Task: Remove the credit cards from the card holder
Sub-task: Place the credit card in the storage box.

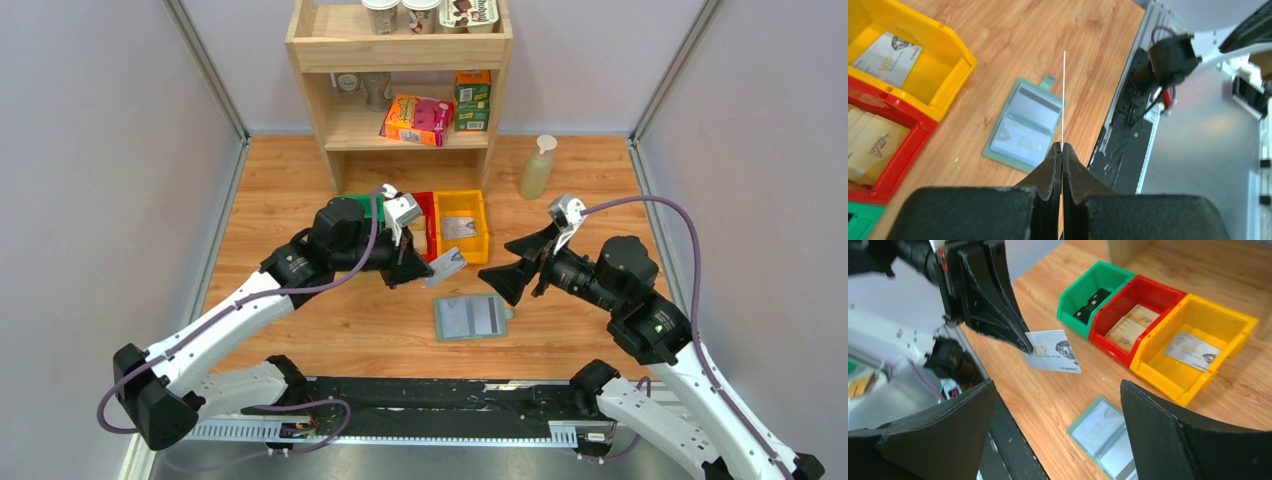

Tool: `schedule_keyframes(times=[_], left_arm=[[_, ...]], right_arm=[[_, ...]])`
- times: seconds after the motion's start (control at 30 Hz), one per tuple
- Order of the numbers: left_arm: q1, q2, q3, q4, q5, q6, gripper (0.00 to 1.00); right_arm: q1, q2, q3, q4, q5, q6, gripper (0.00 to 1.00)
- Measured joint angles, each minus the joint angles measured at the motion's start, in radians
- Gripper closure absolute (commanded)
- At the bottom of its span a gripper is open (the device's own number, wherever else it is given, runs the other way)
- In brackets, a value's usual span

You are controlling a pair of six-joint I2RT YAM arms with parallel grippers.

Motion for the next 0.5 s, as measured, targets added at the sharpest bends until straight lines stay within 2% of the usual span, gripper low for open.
schedule_keyframes(times=[0.23,0.37,0.5], left_arm=[[0.000,-0.006,0.066,-0.184,0.104,0.224,1.00],[0.000,0.011,0.093,-0.217,0.173,0.294,1.00],[0.000,0.026,0.104,-0.216,0.226,0.325,1.00]], right_arm=[[0.000,0.110,0.026,-0.027,-0.207,-0.154,0.14],[0.000,0.181,0.039,-0.031,-0.311,-0.195,0.19],[0.000,0.240,0.051,-0.029,-0.397,-0.222,0.31]])
